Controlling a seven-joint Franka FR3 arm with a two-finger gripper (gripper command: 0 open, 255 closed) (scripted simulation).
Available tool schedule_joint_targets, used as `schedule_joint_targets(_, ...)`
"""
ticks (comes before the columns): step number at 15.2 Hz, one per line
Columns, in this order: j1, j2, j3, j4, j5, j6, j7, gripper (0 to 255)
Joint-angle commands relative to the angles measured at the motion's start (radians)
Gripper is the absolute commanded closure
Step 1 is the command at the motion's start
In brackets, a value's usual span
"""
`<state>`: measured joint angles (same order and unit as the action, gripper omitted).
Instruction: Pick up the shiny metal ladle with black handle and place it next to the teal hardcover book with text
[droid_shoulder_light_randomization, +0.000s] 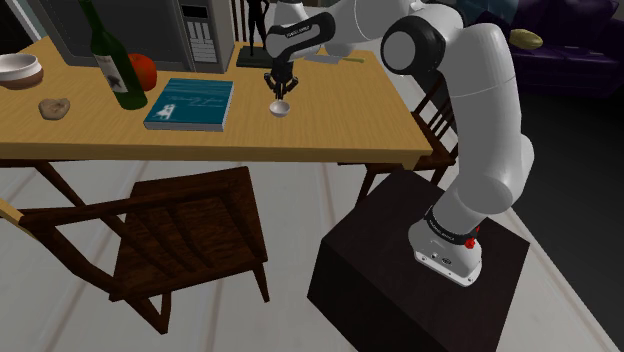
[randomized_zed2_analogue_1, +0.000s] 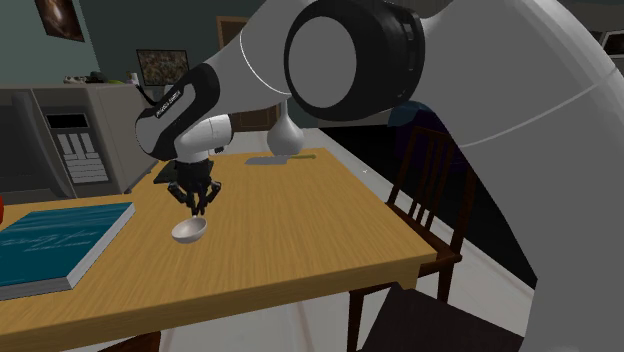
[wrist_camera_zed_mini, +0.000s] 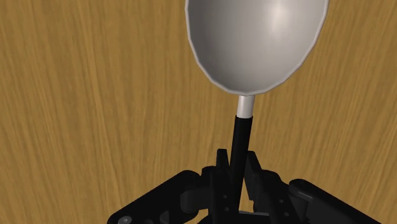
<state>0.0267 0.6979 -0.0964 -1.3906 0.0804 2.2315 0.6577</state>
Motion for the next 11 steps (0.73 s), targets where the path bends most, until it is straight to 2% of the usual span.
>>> schedule_joint_targets(1, 0.000, 0.000, 0.000, 0.000, 0.000, 0.000, 0.000, 255)
schedule_joint_targets(2, 0.000, 0.000, 0.000, 0.000, 0.000, 0.000, 0.000, 0)
schedule_joint_targets(7, 0.000, 0.000, 0.000, 0.000, 0.000, 0.000, 0.000, 0)
schedule_joint_targets(11, 0.004, -0.077, -0.005, 0.001, -0.007, -0.078, 0.004, 0)
